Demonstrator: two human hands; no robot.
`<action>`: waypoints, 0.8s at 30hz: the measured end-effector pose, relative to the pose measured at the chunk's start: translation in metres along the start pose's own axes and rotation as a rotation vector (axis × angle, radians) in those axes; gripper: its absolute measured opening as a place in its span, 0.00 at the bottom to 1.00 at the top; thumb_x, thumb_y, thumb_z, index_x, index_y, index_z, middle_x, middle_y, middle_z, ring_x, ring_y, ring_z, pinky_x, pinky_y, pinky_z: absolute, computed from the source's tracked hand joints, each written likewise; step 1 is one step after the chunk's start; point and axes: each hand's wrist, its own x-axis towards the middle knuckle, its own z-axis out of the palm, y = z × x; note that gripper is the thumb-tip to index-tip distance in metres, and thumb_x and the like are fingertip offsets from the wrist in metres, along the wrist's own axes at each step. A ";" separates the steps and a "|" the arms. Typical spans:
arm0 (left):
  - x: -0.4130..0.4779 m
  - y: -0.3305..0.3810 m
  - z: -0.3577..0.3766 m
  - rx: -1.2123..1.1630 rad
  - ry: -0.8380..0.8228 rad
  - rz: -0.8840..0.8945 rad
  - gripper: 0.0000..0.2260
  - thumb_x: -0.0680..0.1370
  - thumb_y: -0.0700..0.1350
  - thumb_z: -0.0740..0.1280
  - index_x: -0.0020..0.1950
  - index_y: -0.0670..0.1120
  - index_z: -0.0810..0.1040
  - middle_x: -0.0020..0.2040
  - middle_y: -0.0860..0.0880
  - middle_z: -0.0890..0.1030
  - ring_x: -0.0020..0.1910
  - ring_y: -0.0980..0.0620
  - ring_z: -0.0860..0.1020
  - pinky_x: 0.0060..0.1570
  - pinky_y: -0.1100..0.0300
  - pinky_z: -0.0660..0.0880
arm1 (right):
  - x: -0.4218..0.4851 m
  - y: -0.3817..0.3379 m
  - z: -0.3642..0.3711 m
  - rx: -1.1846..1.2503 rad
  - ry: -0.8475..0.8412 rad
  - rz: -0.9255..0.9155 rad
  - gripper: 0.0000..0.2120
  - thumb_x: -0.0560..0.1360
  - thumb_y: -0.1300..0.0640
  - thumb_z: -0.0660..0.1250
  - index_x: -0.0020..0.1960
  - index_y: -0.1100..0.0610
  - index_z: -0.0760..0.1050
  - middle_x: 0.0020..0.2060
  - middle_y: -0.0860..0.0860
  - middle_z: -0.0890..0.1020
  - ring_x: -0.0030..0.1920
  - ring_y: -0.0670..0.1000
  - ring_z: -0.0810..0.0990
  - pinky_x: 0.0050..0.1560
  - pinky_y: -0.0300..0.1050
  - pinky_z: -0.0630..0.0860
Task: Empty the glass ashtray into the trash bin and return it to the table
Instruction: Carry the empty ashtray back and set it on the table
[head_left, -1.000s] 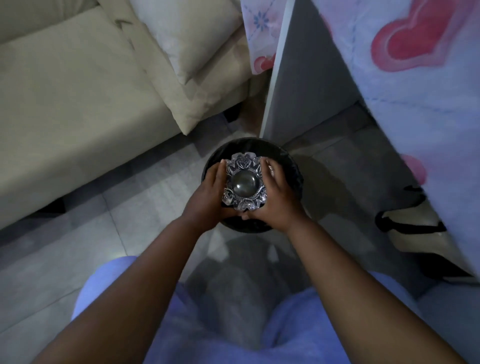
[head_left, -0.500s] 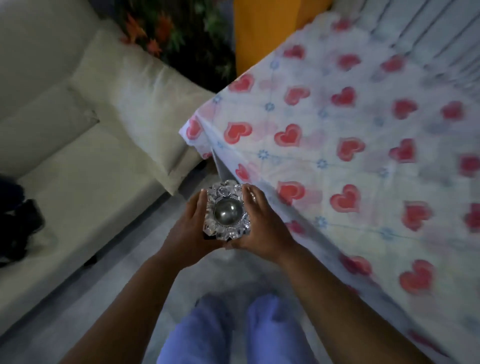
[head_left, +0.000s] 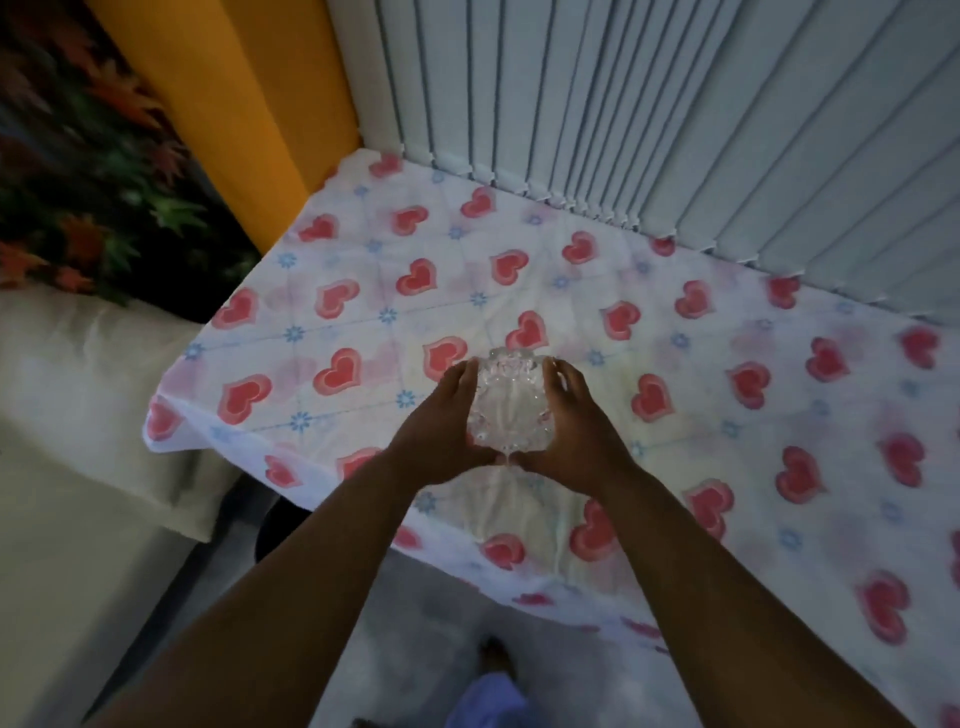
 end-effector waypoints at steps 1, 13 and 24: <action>0.017 0.006 0.006 -0.024 -0.021 -0.027 0.52 0.66 0.55 0.77 0.78 0.44 0.47 0.79 0.42 0.53 0.77 0.43 0.56 0.74 0.49 0.61 | 0.007 0.013 -0.005 -0.017 -0.008 0.011 0.58 0.63 0.40 0.76 0.78 0.55 0.43 0.79 0.54 0.48 0.75 0.58 0.62 0.66 0.50 0.71; 0.103 0.030 0.031 0.076 -0.039 0.039 0.49 0.66 0.54 0.78 0.78 0.45 0.52 0.78 0.42 0.57 0.77 0.43 0.57 0.72 0.50 0.64 | 0.062 0.079 -0.022 -0.033 0.001 0.026 0.57 0.64 0.42 0.77 0.77 0.60 0.46 0.77 0.60 0.53 0.76 0.61 0.58 0.71 0.58 0.68; 0.098 0.031 0.030 0.182 0.012 0.142 0.47 0.67 0.59 0.73 0.77 0.39 0.56 0.75 0.33 0.62 0.75 0.34 0.59 0.73 0.39 0.63 | 0.060 0.080 -0.017 -0.088 0.004 0.043 0.62 0.60 0.34 0.75 0.78 0.58 0.42 0.79 0.61 0.48 0.78 0.62 0.51 0.72 0.61 0.65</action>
